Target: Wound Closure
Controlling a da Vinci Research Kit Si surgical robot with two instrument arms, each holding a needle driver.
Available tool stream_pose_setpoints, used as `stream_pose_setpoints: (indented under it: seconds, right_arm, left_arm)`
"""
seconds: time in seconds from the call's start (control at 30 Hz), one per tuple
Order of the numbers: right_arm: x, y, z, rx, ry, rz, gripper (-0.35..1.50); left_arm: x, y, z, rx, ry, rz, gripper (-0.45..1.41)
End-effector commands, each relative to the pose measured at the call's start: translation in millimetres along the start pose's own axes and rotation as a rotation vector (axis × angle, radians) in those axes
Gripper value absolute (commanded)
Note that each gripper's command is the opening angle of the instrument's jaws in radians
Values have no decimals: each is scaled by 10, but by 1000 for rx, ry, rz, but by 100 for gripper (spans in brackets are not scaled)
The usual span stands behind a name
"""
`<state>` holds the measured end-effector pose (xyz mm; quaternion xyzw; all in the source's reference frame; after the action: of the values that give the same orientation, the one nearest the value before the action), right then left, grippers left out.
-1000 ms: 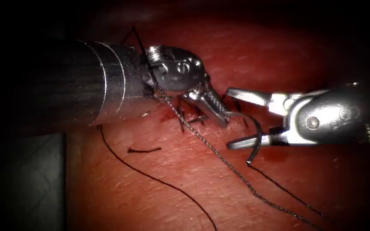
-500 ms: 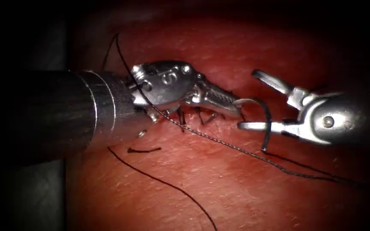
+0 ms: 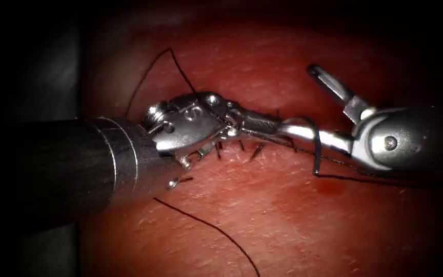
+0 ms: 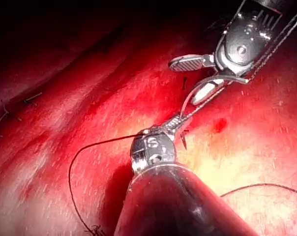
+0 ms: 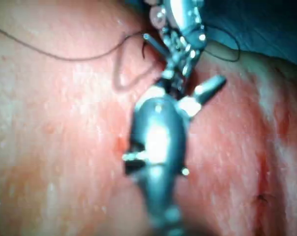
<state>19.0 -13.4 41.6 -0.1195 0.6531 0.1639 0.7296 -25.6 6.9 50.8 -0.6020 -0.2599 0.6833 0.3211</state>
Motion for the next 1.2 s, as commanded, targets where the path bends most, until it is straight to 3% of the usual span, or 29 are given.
stream_pose_setpoints:
  seconds: [0.03,0.27,0.43,0.47,0.5,0.57,0.6,0.63,0.97,1.0,1.03,1.07,1.1,1.13,1.2]
  right_arm:
    - [-3,-13,6,8,6,3,98]
    - [2,-16,1,9,21,-19,93]
    - [1,-17,-2,5,27,-37,71]
    - [1,-17,-1,3,28,-61,47]
    - [1,-17,-1,3,28,-61,47]
    - [1,-18,0,1,28,-84,-10]
    - [1,-18,1,0,28,-90,-28]
    - [1,-18,3,-4,29,-96,-35]
    - [4,-25,7,23,14,-142,-35]
    - [6,-19,1,27,14,-144,-35]
    - [7,-15,-2,28,15,-148,-35]
    - [7,-15,-2,28,15,-148,-35]
    - [7,-10,-5,35,11,-152,-35]
    - [8,2,-15,59,1,-159,-35]
    - [9,12,-23,83,-9,-161,-35]
  left_arm:
    - [-4,-4,6,-2,5,0,-45]
    - [-6,-7,1,-10,25,-24,-45]
    - [-9,-8,0,-7,30,-28,-45]
    - [-10,-7,1,-7,30,-27,-45]
    - [-10,-7,1,-7,30,-27,-45]
    - [-11,-6,2,-9,30,-26,-45]
    - [-12,-5,2,-11,30,-25,-45]
    - [-12,-4,2,-13,30,-25,-45]
    - [-13,9,5,-10,29,-30,-45]
    - [-12,11,7,-7,31,-55,12]
    - [-11,11,9,-5,32,-62,52]
    - [-11,11,9,-5,32,-62,52]
    - [-10,11,11,-6,32,-62,74]
    - [-9,11,17,23,34,-70,109]
    - [-9,11,22,58,34,-59,119]
